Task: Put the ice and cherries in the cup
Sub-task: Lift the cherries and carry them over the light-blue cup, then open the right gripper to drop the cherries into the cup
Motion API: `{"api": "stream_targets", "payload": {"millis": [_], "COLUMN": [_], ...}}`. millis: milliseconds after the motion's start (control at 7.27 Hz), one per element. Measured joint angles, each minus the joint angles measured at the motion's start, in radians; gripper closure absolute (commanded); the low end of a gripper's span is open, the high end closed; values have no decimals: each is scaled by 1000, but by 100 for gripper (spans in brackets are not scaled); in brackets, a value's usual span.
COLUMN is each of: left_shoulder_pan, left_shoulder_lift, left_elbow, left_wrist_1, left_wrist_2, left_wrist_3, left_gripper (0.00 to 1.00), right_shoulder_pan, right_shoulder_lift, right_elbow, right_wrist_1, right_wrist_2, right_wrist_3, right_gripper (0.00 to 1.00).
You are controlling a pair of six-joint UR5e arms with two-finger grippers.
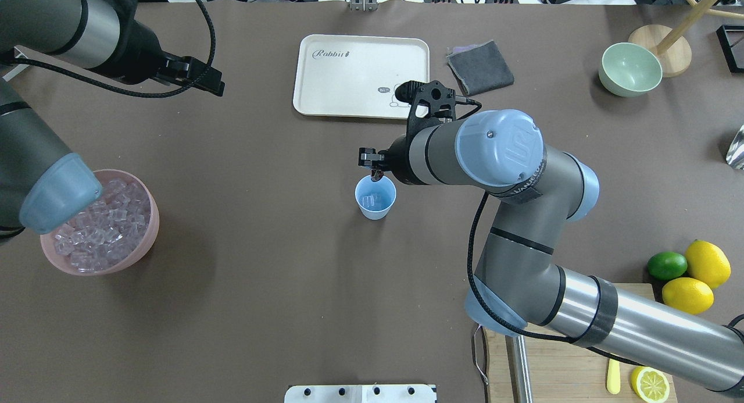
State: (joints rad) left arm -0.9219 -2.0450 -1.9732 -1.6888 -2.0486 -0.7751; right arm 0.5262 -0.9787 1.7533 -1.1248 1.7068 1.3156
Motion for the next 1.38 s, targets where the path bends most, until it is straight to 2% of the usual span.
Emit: {"api": "stream_targets", "payload": {"millis": [688,826,963,1376], "left_shoulder_pan": [-1,-1,-1,0], "left_shoulder_lift": [-8,-11,-14,-17], "left_elbow": [14,16,20,27], "left_wrist_1": [1,1,1,0], "left_wrist_2": [-28,-29,-30,-30], "left_wrist_3": [0,0,0,1], "left_gripper": [3,3,3,3], "right_shoulder_pan": [-47,-50,-50,-44], "right_shoulder_lift": [-16,-25,-31,-28], "right_elbow": [-35,-34,-31,-11], "right_wrist_1": [2,2,3,-2], "right_wrist_2": [-13,-12,-11,-1], "right_wrist_3": [12,12,13,51], "right_gripper": [100,23,0,0]}}
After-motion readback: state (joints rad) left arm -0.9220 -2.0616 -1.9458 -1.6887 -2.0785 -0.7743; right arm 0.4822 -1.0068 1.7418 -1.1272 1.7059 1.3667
